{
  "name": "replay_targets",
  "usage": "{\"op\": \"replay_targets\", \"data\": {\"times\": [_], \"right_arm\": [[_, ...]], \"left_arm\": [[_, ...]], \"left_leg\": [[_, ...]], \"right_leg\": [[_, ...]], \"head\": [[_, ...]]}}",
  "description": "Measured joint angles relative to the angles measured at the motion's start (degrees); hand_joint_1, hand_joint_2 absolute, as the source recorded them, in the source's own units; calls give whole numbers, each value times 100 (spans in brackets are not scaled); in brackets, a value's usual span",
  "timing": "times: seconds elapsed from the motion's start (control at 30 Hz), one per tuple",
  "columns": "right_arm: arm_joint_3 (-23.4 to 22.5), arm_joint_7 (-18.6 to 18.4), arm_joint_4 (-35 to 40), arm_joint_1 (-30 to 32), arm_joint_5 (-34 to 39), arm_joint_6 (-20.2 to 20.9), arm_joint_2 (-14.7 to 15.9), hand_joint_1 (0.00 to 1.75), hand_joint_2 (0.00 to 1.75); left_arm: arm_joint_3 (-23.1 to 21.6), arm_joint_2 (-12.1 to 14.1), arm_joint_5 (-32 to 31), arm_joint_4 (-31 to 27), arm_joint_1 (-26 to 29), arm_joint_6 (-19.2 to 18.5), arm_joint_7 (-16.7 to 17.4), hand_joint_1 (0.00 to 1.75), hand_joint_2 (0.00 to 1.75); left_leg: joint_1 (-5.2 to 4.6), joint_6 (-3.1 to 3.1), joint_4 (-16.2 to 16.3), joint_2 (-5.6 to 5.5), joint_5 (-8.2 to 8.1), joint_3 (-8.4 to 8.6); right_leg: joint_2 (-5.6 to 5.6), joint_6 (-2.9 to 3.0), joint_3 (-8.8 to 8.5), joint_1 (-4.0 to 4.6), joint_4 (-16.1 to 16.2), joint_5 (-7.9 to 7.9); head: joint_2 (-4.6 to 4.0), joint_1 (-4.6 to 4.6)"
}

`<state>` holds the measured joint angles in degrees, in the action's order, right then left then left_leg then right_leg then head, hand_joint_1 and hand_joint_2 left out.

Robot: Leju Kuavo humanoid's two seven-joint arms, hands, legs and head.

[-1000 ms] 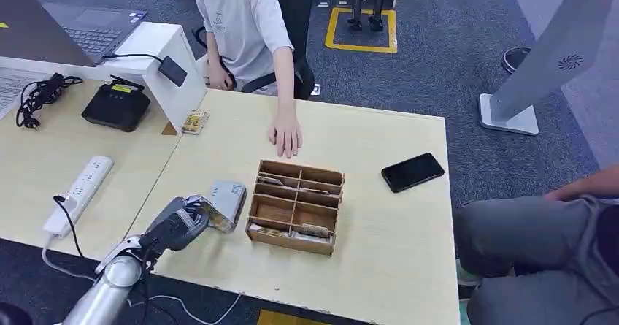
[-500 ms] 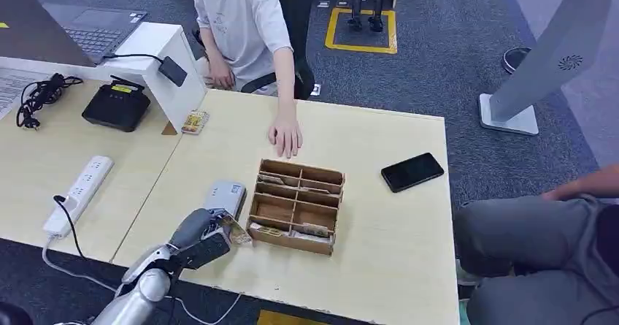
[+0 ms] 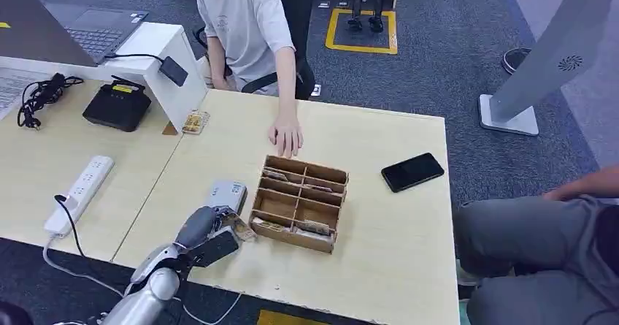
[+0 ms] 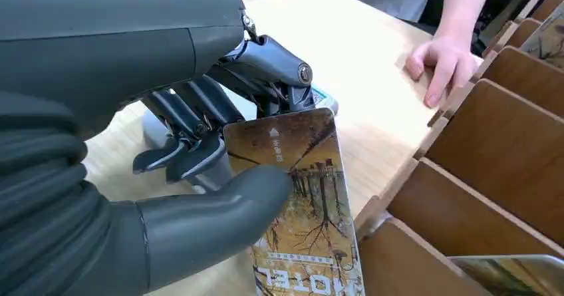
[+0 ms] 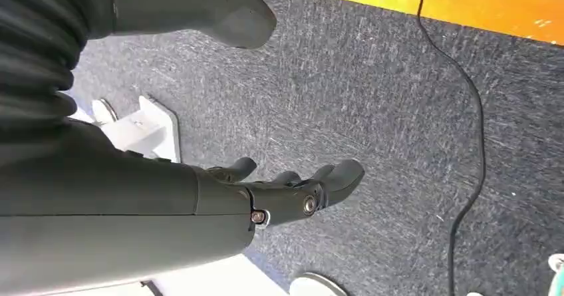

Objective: Pass the card to the sensor for recognition and then transmit it.

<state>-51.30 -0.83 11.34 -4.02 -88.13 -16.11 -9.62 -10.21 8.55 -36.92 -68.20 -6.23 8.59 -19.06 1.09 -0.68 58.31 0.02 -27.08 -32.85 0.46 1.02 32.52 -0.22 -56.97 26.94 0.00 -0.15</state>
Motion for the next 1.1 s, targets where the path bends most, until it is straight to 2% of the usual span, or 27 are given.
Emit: {"op": "replay_targets", "data": {"times": [0.23, 0.33, 0.47, 0.6, 0.83, 1.1], "right_arm": [[0, 15, 0, 0, -13, 7, 0, 0, 175], [0, -5, 0, 0, -7, 7, 2, 0, 175], [-2, -18, 0, 3, 4, 7, 2, 0, 175], [-2, -18, 0, 2, 20, 4, 2, 0, 175], [-7, -18, 0, 3, 50, 7, 2, 0, 175], [-11, -20, 0, 2, 50, 7, 2, 0, 175]], "left_arm": [[0, -48, 129, 153, -121, -9, -2, 175, 175], [2, -24, 306, 182, -154, -151, -90, 175, 175], [59, 107, 873, 108, -169, -612, -196, 175, 175], [158, 267, 1248, -116, -181, -870, -203, 175, 175], [446, 553, 1615, -548, -190, -1161, -186, 175, 175], [505, 673, 1650, -697, -188, -1244, -183, 175, 175]], "left_leg": [[0, 0, 0, 0, 0, 0], [0, 0, 0, 0, 0, 0], [1, -1, 0, 2, 0, 0], [2, -2, 0, 1, 1, 0], [2, -3, 0, 1, 2, 0], [1, -3, 0, 0, 2, -1]], "right_leg": [[1, 1, 0, 0, 0, 0], [1, 1, 0, 0, 0, 1], [4, 1, 1, 1, -2, 0], [2, 1, 1, 1, -2, 0], [3, 1, 1, 1, -3, 0], [3, 1, 1, 1, -2, 0]], "head": [[0, 0], [0, 0], [0, 0], [0, 0], [0, -2], [0, -2]]}}
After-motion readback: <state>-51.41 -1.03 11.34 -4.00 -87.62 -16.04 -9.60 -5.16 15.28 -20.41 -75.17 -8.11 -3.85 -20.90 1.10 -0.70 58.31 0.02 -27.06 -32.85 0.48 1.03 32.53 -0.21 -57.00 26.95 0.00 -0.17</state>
